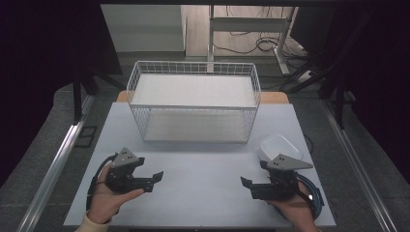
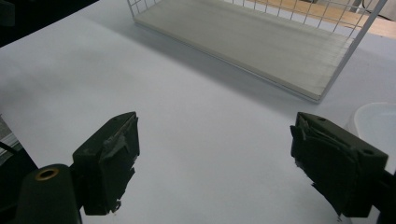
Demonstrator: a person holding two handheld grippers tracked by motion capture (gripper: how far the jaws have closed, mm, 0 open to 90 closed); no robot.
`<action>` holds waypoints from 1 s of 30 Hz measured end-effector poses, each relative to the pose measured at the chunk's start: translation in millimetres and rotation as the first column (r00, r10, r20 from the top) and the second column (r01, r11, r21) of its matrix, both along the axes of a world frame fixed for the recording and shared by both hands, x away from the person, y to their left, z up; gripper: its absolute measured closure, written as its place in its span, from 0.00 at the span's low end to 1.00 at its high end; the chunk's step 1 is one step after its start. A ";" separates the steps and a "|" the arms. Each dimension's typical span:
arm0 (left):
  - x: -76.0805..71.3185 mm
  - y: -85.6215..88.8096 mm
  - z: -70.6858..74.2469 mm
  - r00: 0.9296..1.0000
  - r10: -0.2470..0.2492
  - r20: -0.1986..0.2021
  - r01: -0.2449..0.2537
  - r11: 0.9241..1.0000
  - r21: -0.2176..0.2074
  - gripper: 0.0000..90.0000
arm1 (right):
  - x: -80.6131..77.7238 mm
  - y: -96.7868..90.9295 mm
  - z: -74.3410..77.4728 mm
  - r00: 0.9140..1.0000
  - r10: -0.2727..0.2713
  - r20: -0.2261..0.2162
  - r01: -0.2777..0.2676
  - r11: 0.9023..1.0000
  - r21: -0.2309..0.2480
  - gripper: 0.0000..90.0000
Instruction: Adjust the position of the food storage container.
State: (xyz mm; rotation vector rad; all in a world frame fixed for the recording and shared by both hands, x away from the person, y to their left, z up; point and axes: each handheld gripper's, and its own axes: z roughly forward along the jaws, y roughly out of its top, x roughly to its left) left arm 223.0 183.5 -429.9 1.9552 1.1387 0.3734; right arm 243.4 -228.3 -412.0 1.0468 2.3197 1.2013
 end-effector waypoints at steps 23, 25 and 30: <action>0.8 -3.5 -6.8 0.999 -0.008 -0.041 0.010 0.999 0.033 0.19 | 3.0 -24.4 4.3 0.998 -0.064 -0.021 0.064 0.998 -0.008 0.24; 1.2 -3.1 -7.6 0.999 0.001 -0.049 0.001 0.999 0.032 0.19 | 3.3 -28.6 4.1 0.997 -0.077 -0.023 0.077 0.997 -0.013 0.25; 1.6 -2.7 -9.5 0.999 -0.008 -0.054 0.010 0.999 0.032 0.19 | 5.2 -39.3 3.1 0.994 -0.100 -0.037 0.099 0.995 -0.019 0.27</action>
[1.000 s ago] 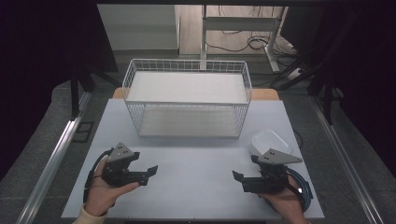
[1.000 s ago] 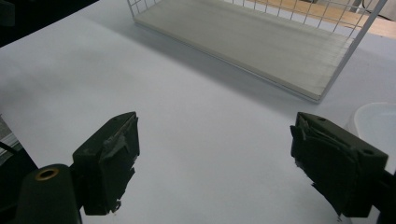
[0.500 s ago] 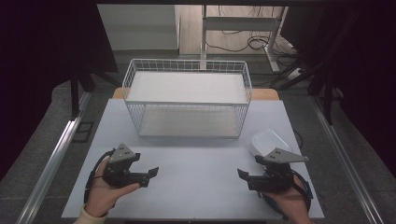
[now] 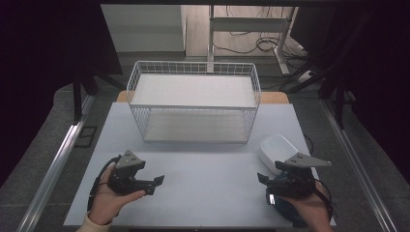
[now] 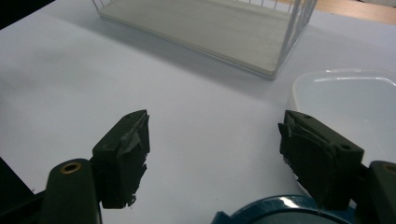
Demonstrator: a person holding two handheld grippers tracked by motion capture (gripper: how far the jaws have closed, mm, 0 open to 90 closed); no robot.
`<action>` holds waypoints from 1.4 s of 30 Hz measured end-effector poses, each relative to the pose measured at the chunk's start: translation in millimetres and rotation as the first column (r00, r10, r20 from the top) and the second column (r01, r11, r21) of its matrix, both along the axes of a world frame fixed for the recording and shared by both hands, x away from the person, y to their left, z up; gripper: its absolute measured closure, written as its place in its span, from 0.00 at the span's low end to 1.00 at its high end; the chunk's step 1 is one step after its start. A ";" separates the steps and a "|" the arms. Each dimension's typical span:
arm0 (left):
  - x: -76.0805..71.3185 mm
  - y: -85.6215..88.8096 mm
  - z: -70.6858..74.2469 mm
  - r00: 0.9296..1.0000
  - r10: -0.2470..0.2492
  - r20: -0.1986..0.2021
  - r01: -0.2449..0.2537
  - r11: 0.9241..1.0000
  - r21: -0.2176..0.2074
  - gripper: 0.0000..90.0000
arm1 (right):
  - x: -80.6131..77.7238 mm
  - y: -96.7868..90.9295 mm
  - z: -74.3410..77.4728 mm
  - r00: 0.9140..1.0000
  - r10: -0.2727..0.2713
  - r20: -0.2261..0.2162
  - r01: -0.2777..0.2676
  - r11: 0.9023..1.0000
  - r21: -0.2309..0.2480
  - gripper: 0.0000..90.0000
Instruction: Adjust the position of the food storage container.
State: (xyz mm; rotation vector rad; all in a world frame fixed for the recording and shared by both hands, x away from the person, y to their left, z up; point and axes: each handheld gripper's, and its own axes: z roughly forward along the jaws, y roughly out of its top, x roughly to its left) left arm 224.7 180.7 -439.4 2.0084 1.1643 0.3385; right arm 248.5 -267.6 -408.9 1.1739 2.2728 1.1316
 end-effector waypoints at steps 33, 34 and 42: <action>3.6 1.6 -8.6 0.999 0.028 -0.042 -0.028 1.000 -0.004 0.20 | -20.1 -102.1 5.6 0.970 -0.225 -0.088 0.225 0.974 -0.017 0.49; 3.3 0.3 -9.3 0.999 0.024 -0.045 -0.025 1.000 -0.004 0.20 | -21.5 -108.5 5.2 0.966 -0.241 -0.095 0.240 0.971 -0.018 0.53; 2.4 -2.6 -10.7 0.999 0.013 -0.050 -0.013 1.000 0.003 0.19 | -28.3 -135.7 -0.3 0.938 -0.321 -0.129 0.314 0.946 -0.077 0.83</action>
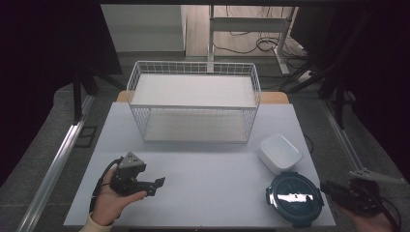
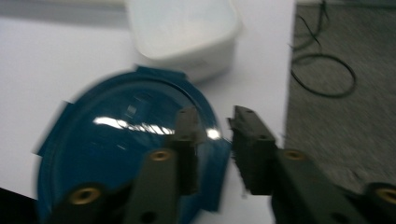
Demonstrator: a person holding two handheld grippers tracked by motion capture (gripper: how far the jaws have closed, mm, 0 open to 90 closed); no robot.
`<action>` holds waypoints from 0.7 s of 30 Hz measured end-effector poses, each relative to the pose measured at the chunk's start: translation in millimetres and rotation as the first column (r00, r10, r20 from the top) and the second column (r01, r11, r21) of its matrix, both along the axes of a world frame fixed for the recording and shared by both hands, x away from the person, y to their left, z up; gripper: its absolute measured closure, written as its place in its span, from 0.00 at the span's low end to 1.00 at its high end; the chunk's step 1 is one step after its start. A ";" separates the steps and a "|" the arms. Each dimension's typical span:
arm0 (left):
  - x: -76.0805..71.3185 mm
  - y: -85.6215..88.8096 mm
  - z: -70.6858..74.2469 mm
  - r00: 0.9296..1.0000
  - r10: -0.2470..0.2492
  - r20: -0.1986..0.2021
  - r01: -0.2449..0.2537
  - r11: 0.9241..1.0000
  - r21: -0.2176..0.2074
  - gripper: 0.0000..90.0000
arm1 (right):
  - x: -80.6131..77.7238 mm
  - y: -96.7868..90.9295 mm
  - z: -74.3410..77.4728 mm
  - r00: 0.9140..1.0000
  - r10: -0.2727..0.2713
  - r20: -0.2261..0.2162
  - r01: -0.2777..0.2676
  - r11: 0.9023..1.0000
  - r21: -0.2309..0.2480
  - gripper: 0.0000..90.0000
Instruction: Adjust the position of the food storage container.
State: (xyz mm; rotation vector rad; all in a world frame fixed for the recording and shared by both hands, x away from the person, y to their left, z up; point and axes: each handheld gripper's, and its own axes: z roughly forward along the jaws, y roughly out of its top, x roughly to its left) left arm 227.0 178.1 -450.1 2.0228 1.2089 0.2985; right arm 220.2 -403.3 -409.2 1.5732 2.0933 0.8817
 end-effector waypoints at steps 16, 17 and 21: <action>1.8 -1.9 -5.8 1.000 -0.012 -0.015 0.012 1.000 0.022 0.19 | 11.0 -9.2 -41.0 0.981 -0.022 -0.193 -0.001 0.993 -0.120 0.99; 2.0 -1.9 -6.2 1.000 -0.012 -0.016 0.012 1.000 0.024 0.19 | 11.9 -8.4 -43.2 0.979 -0.015 -0.204 -0.010 0.993 -0.121 0.99; 2.6 -2.1 -7.6 1.000 -0.014 -0.022 0.014 0.999 0.028 0.19 | 14.2 -6.0 -46.8 0.980 0.006 -0.201 -0.037 0.988 -0.151 0.99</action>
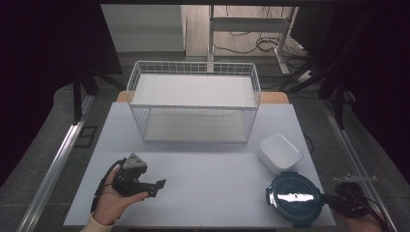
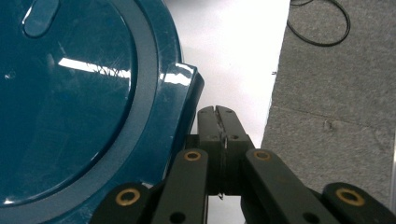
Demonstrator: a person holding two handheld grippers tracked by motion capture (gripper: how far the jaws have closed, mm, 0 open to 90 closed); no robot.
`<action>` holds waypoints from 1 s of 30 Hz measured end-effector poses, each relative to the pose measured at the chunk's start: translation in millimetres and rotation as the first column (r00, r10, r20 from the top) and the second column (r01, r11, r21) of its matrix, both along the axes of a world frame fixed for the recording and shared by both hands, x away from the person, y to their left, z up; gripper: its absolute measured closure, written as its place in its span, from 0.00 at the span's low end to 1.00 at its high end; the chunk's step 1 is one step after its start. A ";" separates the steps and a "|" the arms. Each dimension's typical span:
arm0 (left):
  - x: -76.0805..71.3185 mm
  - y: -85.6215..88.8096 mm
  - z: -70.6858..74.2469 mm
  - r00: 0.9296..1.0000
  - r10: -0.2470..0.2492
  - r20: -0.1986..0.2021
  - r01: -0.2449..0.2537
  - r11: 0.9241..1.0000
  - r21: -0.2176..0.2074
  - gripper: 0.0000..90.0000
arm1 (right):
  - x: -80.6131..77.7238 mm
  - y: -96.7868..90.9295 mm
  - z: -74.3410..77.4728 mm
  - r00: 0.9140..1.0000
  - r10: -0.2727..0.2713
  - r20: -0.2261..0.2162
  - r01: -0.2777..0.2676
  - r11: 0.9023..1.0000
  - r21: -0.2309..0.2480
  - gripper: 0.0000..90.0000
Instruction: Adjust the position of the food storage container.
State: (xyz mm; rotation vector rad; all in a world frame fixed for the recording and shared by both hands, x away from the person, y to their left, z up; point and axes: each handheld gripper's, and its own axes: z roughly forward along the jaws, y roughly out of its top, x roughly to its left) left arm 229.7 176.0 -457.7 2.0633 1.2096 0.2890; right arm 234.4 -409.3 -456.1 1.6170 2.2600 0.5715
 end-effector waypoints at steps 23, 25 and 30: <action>2.4 -2.6 -5.1 1.000 -0.011 -0.016 0.011 1.000 0.017 0.19 | -4.9 25.7 0.0 0.993 0.119 -0.026 -0.119 0.993 -0.015 0.99; 2.3 -2.5 -4.9 1.000 -0.011 -0.016 0.011 1.000 0.017 0.19 | -4.9 27.7 0.0 0.993 0.115 -0.029 -0.115 0.993 -0.018 0.99; 2.2 -2.2 -5.0 1.000 -0.009 -0.016 0.009 1.000 0.016 0.19 | -6.9 28.0 -2.7 0.993 0.108 -0.046 -0.109 0.994 -0.002 0.99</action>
